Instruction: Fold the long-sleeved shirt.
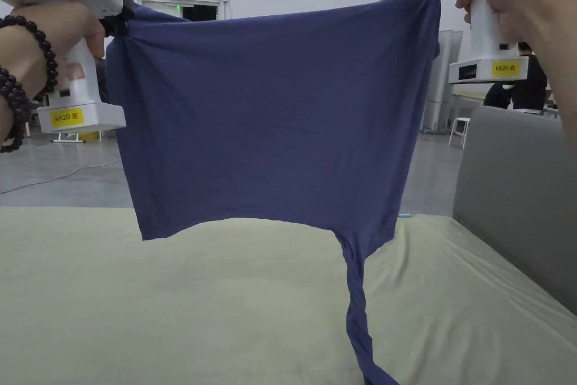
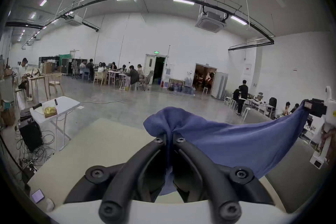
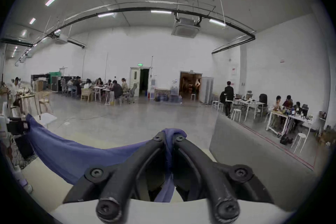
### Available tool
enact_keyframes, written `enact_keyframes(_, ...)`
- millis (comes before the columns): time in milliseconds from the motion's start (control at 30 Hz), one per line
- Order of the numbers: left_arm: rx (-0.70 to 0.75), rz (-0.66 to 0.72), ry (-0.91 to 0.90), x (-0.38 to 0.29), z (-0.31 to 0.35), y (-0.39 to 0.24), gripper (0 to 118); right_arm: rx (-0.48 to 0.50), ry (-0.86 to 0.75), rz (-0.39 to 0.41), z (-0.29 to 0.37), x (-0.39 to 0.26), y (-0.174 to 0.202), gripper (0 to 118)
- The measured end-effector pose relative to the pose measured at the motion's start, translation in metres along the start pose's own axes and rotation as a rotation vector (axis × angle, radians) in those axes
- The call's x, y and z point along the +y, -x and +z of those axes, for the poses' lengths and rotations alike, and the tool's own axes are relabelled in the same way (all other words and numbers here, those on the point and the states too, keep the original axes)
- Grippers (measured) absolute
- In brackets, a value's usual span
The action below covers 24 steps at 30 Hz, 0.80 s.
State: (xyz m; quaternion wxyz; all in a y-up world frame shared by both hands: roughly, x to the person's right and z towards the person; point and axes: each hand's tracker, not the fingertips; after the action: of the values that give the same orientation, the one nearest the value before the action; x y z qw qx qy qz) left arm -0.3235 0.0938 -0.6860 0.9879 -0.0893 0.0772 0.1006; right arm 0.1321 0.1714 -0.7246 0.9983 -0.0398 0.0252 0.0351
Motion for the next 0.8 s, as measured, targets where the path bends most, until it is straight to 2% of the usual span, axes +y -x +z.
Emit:
enact_keyframes(167, -0.004, 0.002, 0.052, -0.045, -0.003, -0.003, 0, -0.007, 0.068, 0.008, -0.006, -0.045, -0.008, 2)
enact_keyframes(267, -0.003, -0.01, 0.111, -0.087, -0.021, 0.0, 0, 0.02, 0.149, -0.052, -0.021, -0.1, -0.013, 2)
enact_keyframes(367, -0.012, -0.028, 0.185, -0.139, -0.026, -0.001, 0, 0.033, 0.223, -0.055, -0.032, -0.162, -0.014, 2)
enact_keyframes(500, -0.028, -0.042, 0.242, -0.203, -0.027, 0.003, 0, 0.057, 0.311, -0.125, -0.046, -0.234, -0.019, 2)
enact_keyframes(633, -0.03, -0.027, 0.288, -0.239, -0.015, 0.015, 0, 0.056, 0.353, -0.11, -0.038, -0.271, -0.026, 2)
enact_keyframes(800, -0.062, 0.01, 0.281, -0.256, 0.029, 0.035, 0, 0.097, 0.339, -0.081, 0.019, -0.285, -0.03, 2)
